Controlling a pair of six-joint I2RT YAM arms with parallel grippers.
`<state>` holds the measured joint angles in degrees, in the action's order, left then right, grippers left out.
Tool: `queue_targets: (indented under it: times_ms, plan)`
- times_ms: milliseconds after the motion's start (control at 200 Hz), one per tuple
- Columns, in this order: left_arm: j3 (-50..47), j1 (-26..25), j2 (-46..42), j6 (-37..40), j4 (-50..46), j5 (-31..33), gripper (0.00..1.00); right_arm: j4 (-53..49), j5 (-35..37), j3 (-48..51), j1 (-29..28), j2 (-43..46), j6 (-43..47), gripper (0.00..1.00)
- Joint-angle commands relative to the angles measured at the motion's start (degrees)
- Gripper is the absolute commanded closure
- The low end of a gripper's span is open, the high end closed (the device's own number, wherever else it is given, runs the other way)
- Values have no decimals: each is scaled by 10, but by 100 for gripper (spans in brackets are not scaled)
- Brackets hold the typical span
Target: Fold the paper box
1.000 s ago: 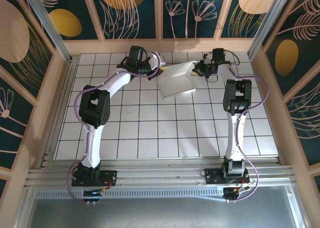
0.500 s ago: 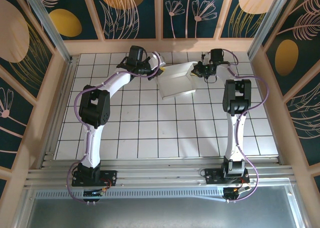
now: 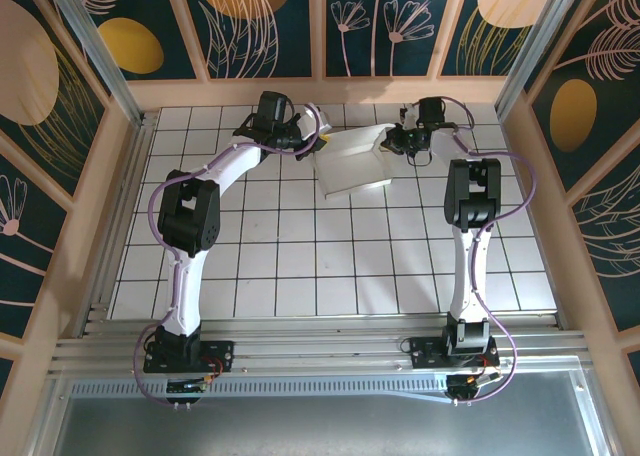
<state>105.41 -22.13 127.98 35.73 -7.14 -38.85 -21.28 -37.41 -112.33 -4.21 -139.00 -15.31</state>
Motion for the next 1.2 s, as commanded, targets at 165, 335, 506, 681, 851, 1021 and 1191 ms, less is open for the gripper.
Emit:
queue_targets:
  times_ms: [165,335,506,681,851,1021,1191]
  plan:
    - [-14,-12,5,24,-24,-16,95,-50,-2,-10,-33,24,33,100]
    - [-28,-12,-5,54,-26,-27,97,-60,14,-9,-36,23,46,100]
    - [-34,-12,-10,73,-31,-25,97,-63,21,0,-37,25,53,100]
    - [-48,-13,-16,120,-45,-31,97,-64,35,2,-37,31,57,100]
    - [-100,-12,-42,201,-41,-27,100,-66,63,9,-37,39,68,99]
    - [-132,-13,-57,241,-28,-22,100,-66,78,22,-38,45,76,99]
    - [-135,-13,-54,242,-30,-21,100,-56,88,39,-32,62,74,97]
